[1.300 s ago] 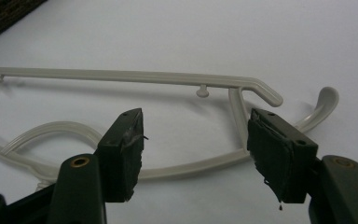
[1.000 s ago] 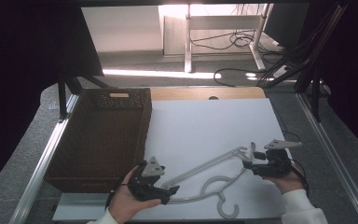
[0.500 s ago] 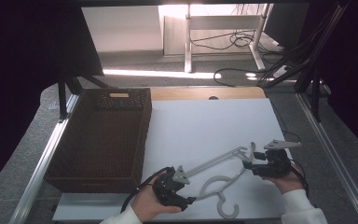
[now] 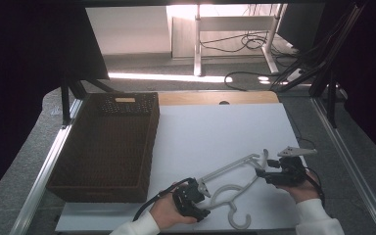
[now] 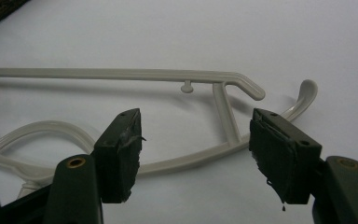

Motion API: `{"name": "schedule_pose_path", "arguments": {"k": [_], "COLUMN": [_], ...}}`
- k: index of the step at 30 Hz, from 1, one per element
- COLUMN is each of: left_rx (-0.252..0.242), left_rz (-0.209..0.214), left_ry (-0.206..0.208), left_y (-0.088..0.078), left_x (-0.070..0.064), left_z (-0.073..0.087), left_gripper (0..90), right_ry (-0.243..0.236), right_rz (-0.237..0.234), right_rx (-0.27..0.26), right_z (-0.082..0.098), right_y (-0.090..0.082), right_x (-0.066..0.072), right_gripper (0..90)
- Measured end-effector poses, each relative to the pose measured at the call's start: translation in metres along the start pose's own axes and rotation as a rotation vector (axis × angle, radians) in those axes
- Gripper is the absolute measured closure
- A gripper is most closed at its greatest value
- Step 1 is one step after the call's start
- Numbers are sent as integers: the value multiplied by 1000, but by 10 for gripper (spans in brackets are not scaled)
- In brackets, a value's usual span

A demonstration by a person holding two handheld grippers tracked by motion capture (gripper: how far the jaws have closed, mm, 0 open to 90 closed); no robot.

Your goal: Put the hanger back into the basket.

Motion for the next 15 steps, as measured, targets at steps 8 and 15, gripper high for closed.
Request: {"name": "schedule_pose_path", "arguments": {"k": [8, 15], "left_rx": [32, 50], "left_rz": [-7, -32], "left_ry": [9, 28], "left_y": [7, 11], "left_x": [1, 0], "left_z": [1, 1], "left_gripper": [545, 612], "right_ry": [1, 2], "right_rz": [4, 9], "right_rx": [0, -3], "right_z": [0, 0], "right_y": [0, 0], "right_x": [-1, -2], "right_gripper": [344, 341]}}
Point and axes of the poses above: each handheld gripper's, and its own axes: y roughly forward along the jaws, z roughly out of its underside, x roughly to its left, the point moved 8 cm from there along y, roughly forward along the jaws, and after that the axes turned 4 degrees about -y, right-handed, at the moved point
